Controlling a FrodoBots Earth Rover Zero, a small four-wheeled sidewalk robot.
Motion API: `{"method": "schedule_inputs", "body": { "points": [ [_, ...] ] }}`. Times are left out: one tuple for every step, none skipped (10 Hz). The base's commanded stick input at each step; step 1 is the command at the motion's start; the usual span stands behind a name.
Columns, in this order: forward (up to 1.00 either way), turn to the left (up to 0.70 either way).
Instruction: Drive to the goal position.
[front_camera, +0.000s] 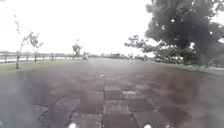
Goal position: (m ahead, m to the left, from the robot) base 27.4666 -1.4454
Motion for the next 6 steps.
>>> {"method": "schedule_inputs", "body": {
  "points": [
    [1.0,-0.4],
    [1.0,-0.4],
    [1.0,-0.4],
    [1.0,-0.29],
    [1.0,0.0],
    [1.0,0.0]
  ]
}}
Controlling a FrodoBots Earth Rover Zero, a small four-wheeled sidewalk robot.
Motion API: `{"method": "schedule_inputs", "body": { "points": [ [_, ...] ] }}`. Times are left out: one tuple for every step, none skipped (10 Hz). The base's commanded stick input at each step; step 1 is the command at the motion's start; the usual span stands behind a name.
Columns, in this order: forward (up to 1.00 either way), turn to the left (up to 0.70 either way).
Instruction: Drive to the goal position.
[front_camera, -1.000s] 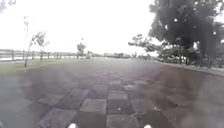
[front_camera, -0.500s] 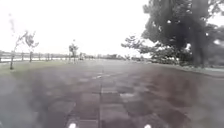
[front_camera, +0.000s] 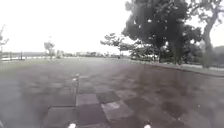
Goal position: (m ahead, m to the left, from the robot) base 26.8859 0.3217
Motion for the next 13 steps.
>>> {"method": "schedule_inputs", "body": {
  "points": [
    [1.0,0.0],
    [1.0,0.0],
    [1.0,0.0],
    [1.0,0.0],
    [1.0,0.0],
    [1.0,0.0],
    [1.0,0.0],
    [1.0,0.0],
    [1.0,0.0],
    [1.0,0.0],
    [1.0,0.0],
    [1.0,0.0],
    [1.0,0.0]
  ]
}}
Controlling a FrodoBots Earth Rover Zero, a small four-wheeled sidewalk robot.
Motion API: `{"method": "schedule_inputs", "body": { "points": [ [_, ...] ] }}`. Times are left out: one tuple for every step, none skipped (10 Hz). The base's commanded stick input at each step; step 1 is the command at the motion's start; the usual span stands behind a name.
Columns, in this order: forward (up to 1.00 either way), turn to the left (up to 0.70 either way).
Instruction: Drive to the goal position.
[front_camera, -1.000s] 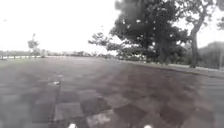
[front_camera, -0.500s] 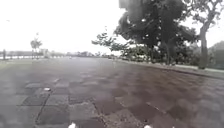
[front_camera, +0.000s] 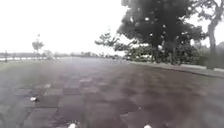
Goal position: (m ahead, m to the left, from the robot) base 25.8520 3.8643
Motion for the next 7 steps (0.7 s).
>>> {"method": "schedule_inputs", "body": {
  "points": [
    [1.0,0.0],
    [1.0,0.0],
    [1.0,0.0],
    [1.0,0.0],
    [1.0,0.0],
    [1.0,0.0],
    [1.0,0.0]
  ]
}}
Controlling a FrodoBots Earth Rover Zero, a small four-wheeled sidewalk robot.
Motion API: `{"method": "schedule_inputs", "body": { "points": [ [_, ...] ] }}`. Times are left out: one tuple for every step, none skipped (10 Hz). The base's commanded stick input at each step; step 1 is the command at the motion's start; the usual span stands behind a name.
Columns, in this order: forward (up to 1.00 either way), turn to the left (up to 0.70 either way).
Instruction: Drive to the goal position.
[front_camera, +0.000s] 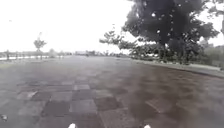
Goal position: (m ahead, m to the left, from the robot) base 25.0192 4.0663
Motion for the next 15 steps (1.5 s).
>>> {"method": "schedule_inputs", "body": {
  "points": [
    [1.0,0.0],
    [1.0,0.0],
    [1.0,0.0],
    [1.0,0.0],
    [1.0,0.0],
    [1.0,0.0],
    [1.0,0.0],
    [1.0,0.0],
    [1.0,0.0],
    [1.0,0.0],
    [1.0,0.0],
    [1.0,0.0],
    [1.0,0.0],
    [1.0,0.0],
    [1.0,0.0]
  ]
}}
